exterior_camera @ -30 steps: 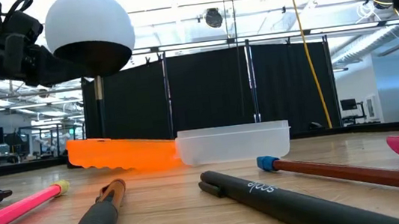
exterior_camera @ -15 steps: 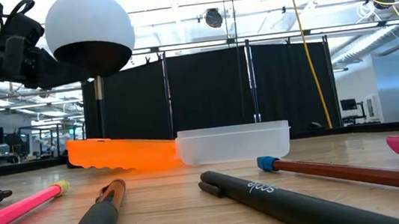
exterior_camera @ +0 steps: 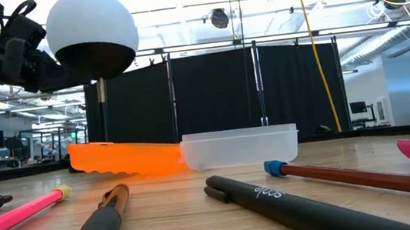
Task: Pick & place school supplies into a supply box
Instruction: Put the yellow pen into the orange supply box
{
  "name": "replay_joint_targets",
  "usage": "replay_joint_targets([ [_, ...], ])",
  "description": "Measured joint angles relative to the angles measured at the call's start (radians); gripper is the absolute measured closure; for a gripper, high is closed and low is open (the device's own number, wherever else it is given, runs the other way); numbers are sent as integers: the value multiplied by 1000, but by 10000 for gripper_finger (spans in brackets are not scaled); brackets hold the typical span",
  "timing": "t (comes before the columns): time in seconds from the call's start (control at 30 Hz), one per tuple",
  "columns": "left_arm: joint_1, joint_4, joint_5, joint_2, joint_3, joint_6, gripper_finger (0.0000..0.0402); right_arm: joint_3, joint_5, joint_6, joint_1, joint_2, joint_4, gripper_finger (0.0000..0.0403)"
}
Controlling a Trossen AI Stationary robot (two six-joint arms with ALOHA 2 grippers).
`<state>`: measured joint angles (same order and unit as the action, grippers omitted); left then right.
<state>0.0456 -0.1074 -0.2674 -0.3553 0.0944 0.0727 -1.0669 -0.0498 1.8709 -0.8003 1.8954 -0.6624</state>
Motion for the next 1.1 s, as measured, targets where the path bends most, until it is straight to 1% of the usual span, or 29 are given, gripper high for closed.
replay_joint_targets([
  [0.07,0,0,0,0,0,0,353,3,25,7,-2,-17,4,384],
  [0.17,0,0,0,0,0,-2,353,3,115,14,-4,-74,18,384],
  [0.2,0,-1,0,0,0,-4,353,3,157,15,-5,-99,30,384],
  [0.33,0,-4,2,0,0,-6,353,9,397,6,8,-194,1,384],
  [0.4,0,-11,3,0,0,-14,353,4,498,-8,25,-245,5,384],
  [0.5,0,-29,4,0,0,-29,353,5,578,-73,82,-295,10,384],
  [0.6,0,-30,5,0,0,-31,353,4,649,-140,172,-346,43,384],
  [0.67,0,-32,4,0,0,-30,353,4,628,-204,239,-367,91,384],
  [0.8,0,-45,4,0,0,-27,353,3,568,-407,375,-378,279,384],
  [0.87,0,-53,4,0,0,-26,353,2,543,-486,442,-373,343,384],
  [0.93,0,-58,4,0,0,-26,353,2,501,-530,506,-357,394,384],
  [1.0,0,-55,4,0,0,-26,353,2,469,-558,556,-339,404,384],
  [1.1,0,-52,5,0,0,-26,353,2,437,-564,603,-304,411,384],
])
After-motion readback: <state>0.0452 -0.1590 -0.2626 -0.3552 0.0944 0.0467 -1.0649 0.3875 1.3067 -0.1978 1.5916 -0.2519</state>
